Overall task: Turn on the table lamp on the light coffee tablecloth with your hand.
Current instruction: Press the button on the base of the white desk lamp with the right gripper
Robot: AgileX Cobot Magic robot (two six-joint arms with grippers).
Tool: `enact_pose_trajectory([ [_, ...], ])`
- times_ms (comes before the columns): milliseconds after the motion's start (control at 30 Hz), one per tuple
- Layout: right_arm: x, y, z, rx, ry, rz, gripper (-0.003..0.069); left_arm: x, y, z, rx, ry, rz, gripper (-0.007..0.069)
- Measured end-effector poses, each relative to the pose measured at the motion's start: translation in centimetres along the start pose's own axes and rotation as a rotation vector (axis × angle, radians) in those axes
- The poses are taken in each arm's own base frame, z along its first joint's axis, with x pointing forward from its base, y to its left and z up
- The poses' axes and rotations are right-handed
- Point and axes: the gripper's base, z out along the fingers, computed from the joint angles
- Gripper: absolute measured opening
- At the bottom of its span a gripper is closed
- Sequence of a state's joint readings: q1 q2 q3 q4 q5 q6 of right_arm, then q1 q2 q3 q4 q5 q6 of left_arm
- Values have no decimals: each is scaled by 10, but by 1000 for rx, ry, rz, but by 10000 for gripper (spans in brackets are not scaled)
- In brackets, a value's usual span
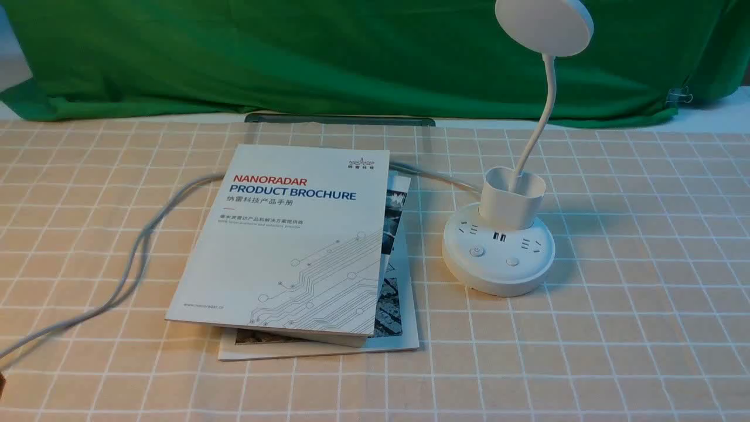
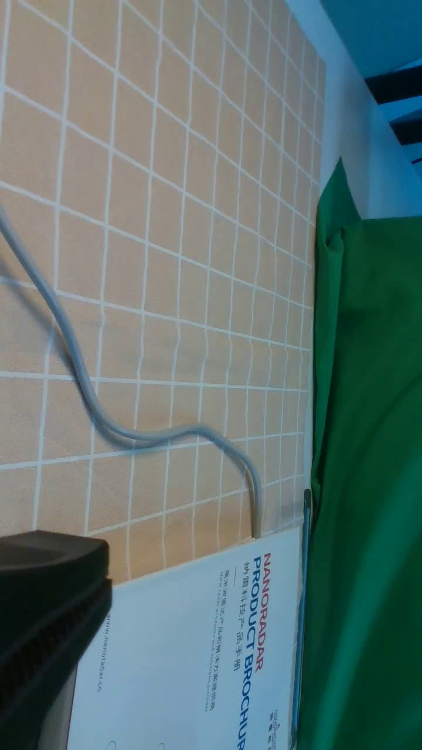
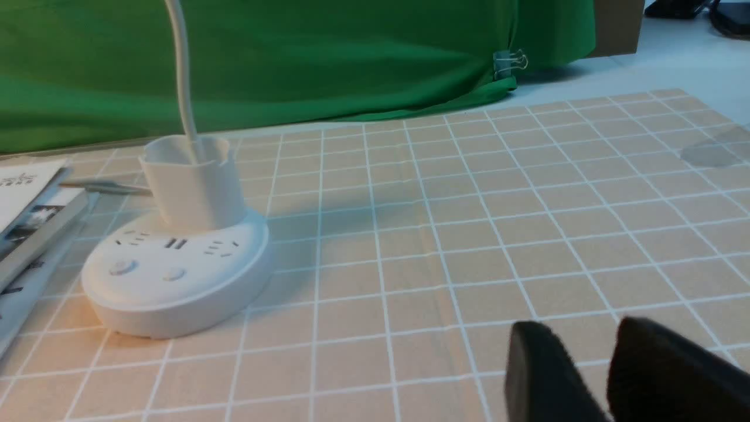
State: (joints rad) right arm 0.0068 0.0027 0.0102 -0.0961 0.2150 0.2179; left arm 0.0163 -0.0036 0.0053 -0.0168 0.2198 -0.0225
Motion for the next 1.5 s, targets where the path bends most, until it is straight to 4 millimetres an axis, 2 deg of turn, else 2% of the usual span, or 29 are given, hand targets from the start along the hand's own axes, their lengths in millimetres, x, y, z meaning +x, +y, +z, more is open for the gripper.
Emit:
enact_pose_trajectory([
  [800,0,0,0,0,0,-1,240,0,0,0,0,0,0,21],
  [1067,0,0,0,0,0,-81,240,0,0,0,0,0,0,21],
  [1400,0,0,0,1,2,-87,240,0,0,0,0,0,0,21],
  [1500,0,1,0,-7,-3,0,240,0,0,0,0,0,0,21],
])
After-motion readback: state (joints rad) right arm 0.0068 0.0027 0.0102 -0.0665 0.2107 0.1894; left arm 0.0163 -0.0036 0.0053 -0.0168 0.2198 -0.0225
